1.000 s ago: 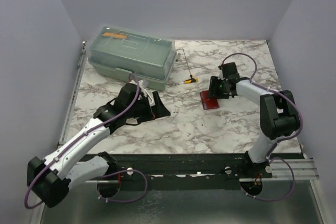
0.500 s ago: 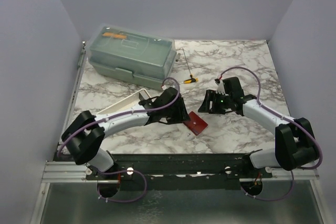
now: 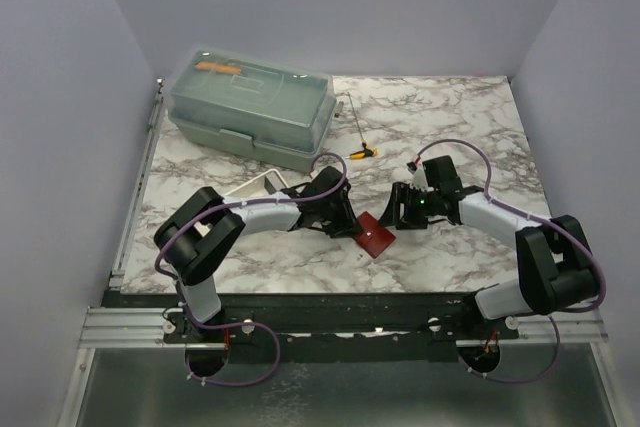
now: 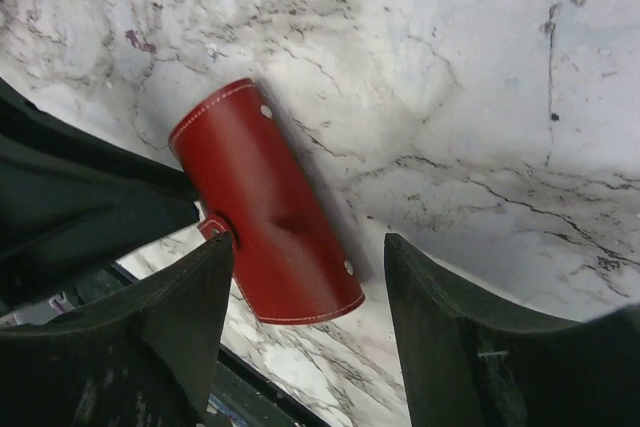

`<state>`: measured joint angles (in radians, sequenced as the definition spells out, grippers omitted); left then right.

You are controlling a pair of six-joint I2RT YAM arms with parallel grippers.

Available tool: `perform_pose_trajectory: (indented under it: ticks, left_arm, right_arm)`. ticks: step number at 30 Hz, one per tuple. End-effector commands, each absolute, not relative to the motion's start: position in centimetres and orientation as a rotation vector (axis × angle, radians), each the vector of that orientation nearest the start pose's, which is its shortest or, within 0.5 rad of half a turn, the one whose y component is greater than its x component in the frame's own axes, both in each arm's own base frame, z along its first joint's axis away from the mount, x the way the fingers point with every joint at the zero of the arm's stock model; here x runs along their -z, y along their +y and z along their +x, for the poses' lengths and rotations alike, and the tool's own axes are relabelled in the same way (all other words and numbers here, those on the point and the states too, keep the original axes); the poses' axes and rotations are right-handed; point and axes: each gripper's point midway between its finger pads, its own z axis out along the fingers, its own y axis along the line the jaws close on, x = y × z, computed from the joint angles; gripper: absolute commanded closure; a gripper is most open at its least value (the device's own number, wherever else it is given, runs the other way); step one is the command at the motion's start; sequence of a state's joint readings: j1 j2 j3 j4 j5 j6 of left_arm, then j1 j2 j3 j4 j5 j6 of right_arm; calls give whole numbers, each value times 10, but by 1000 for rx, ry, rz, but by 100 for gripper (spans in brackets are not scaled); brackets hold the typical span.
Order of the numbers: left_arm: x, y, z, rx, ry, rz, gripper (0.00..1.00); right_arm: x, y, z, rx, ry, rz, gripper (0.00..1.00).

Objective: Put the credit cards into the card holder
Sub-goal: Move the card holder to the center of the board, then open the card holder at the center of the board.

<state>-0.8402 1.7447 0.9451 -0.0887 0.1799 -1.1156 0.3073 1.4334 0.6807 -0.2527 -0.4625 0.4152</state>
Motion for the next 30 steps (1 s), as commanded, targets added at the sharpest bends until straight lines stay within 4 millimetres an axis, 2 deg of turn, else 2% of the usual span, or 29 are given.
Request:
perform_pose_trajectory:
  ticks: [1,6,8,12,15,18,20,21,22,24,26,30]
  left_arm:
    - [-15,-342,226,897,2789,-359,68]
    - [2,-333,220,845,2825,-386,71]
    - [6,-329,218,829,2833,-390,72]
    - [10,-324,217,808,2833,-389,73]
    - [9,-321,218,797,2823,-377,73]
    - [3,-322,220,805,2802,-352,73]
    - [-7,-324,222,814,2782,-324,65]
    - [-12,-325,222,806,2775,-308,52]
    - [-19,-327,223,792,2763,-289,34]
    - [-30,-329,221,736,2751,-257,11]
    - [-40,-327,219,652,2745,-265,5]
    - [-54,-324,223,513,2722,-278,3]
  right_arm:
    - [-34,180,242,-906,2666,-17,34]
    - [-36,193,231,-1080,2674,-50,35]
    - [-41,201,223,-1181,2662,-72,36]
    - [-39,205,212,-1268,2657,-78,39]
    - [-39,207,207,-1304,2641,-84,49]
    - [-39,204,209,-1269,2627,-80,66]
    - [-43,205,210,-1272,2599,-82,77]
    - [-47,206,210,-1289,2577,-86,83]
    - [-52,208,210,-1308,2560,-77,86]
    - [-61,211,213,-1340,2504,-70,91]
    - [-68,212,217,-1333,2476,-36,97]
    - [-76,208,225,-1250,2450,4,100]
